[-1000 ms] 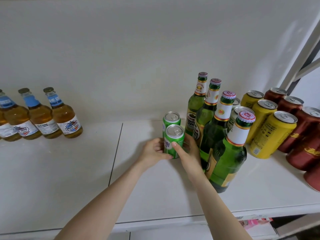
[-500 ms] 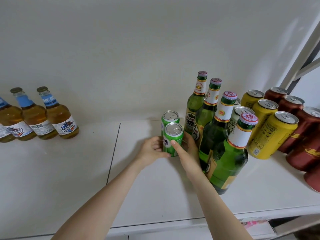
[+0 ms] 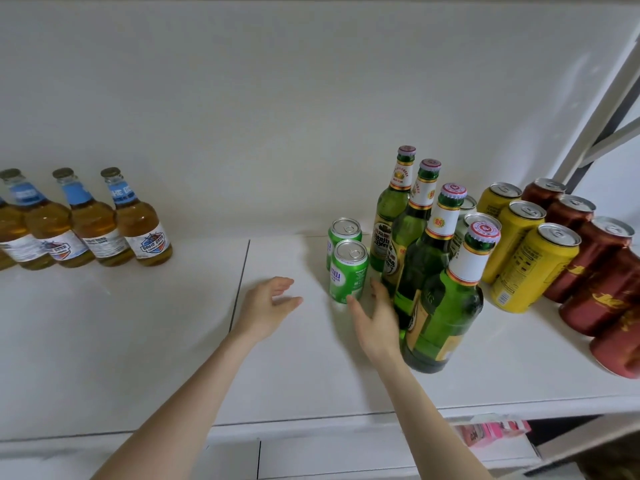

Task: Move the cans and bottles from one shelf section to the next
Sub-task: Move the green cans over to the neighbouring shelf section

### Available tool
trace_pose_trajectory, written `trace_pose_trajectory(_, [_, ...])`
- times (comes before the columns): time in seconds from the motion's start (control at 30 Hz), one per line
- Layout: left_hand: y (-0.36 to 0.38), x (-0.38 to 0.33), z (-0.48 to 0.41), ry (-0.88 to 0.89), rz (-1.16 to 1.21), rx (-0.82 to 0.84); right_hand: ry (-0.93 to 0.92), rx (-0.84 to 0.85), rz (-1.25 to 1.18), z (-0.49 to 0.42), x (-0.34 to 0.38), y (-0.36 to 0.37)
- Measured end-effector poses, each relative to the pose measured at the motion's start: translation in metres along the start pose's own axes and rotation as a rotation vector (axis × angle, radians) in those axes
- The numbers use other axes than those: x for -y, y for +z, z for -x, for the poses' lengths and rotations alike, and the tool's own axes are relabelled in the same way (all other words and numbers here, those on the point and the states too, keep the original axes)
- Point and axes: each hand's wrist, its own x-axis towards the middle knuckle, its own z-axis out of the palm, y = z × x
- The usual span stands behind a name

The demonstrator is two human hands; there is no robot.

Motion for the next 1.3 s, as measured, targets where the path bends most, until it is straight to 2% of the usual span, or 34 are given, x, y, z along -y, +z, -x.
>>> trace_pose_trajectory(0.1, [-0.014,0.009,0.029,0.079,-0.290,-0.090,-0.064,0.055,0.256,0.026,0.004,-0.004])
trace_pose_trajectory(0.23, [-0.031,0.023,0.083,0.184,-0.644,-0.173,-0.128,0.137,0.736,0.061,0.011,-0.003])
trace_pose_trajectory(0.33, [-0.043,0.033,0.120,0.191,-0.802,-0.230,-0.177,0.178,0.869,0.087,0.019,0.001])
trace_pose_trajectory(0.43, [-0.057,0.049,0.149,0.124,-0.905,-0.191,-0.218,0.217,0.963,0.115,0.026,0.006])
trace_pose_trajectory(0.57, [-0.082,0.070,0.176,0.075,-0.989,-0.111,-0.258,0.228,1.030,0.147,0.033,0.020])
trace_pose_trajectory(0.73, [-0.131,0.093,0.198,0.081,-1.038,-0.094,-0.243,0.209,1.050,0.187,0.045,0.053])
trace_pose_trajectory(1.03, [-0.247,0.130,0.216,0.110,-1.076,-0.040,-0.213,0.154,1.022,0.239,0.090,0.154])
trace_pose_trajectory(1.3, [-0.327,0.167,0.221,0.061,-1.095,-0.088,-0.248,0.186,1.022,0.261,0.129,0.244])
